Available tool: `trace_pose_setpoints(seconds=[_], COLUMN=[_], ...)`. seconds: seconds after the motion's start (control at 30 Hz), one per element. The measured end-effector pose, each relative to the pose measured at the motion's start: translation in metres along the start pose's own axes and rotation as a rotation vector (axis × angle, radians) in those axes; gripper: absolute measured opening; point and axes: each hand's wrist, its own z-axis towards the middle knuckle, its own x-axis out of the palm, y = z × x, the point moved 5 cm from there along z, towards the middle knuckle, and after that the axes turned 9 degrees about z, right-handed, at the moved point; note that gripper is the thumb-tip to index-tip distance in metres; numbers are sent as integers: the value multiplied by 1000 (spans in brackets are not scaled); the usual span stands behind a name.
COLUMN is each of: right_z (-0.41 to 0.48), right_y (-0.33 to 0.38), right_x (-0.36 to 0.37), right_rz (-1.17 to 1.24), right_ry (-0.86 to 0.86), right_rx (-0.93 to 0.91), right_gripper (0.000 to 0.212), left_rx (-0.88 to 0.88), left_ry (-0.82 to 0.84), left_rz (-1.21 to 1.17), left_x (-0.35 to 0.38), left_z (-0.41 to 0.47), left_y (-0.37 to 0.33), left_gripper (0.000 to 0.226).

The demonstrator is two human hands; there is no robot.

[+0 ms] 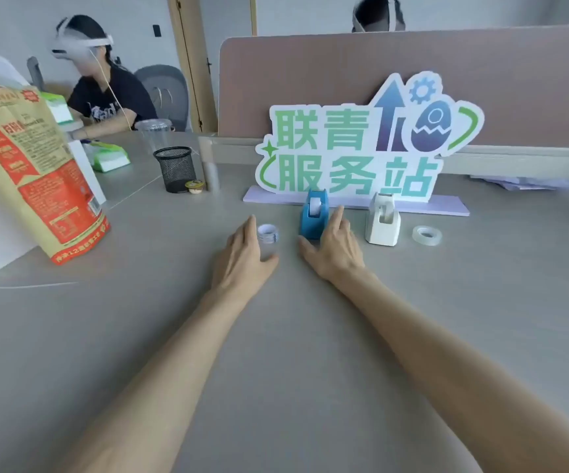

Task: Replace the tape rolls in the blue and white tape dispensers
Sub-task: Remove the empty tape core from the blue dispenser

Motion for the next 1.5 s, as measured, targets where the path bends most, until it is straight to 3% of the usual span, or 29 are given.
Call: trace_pose_setpoints(seconds=[0.1, 0.13, 0.23, 0.27, 0.5, 0.7, 0.93, 1.1, 1.33, 1.5], right_z=[23, 29, 30, 25, -42, -104, -138, -144, -147, -139], right_y=[9, 11, 9, 8, -10, -22, -22, -14, 0, 7], right_x=[10, 10, 5, 1, -34, -76, -77, -70, -80, -83], right_rz=[26, 45, 100, 102, 120, 239, 411, 455, 502, 504], right_ry=[-63, -83, -125, -124, -35, 109, 313, 395, 210, 223], right_rx=[61, 88, 118, 114, 50, -32, -121, -173, -241, -207], right_gripper=[104, 97, 46, 41, 42, 42, 70, 53, 9, 5], left_rx=[-80, -92, -97, -96, -94, 133, 256, 281, 296, 283], left_ry=[46, 59, 71, 63, 152, 279, 421, 402, 421, 419], left_rz=[15, 28, 41, 48, -76, -400, -570, -631, -672, -687], left_x=[5, 5, 5, 2, -4, -16, -23, -27, -29, -29], left_z=[7, 7, 7, 6, -10, -59, -94, -96, -95, -95], left_y=[7, 8, 7, 6, 4, -7, -20, -25, -26, -26], left_gripper=[88, 89, 89, 89, 88, 97, 81, 51, 45, 44])
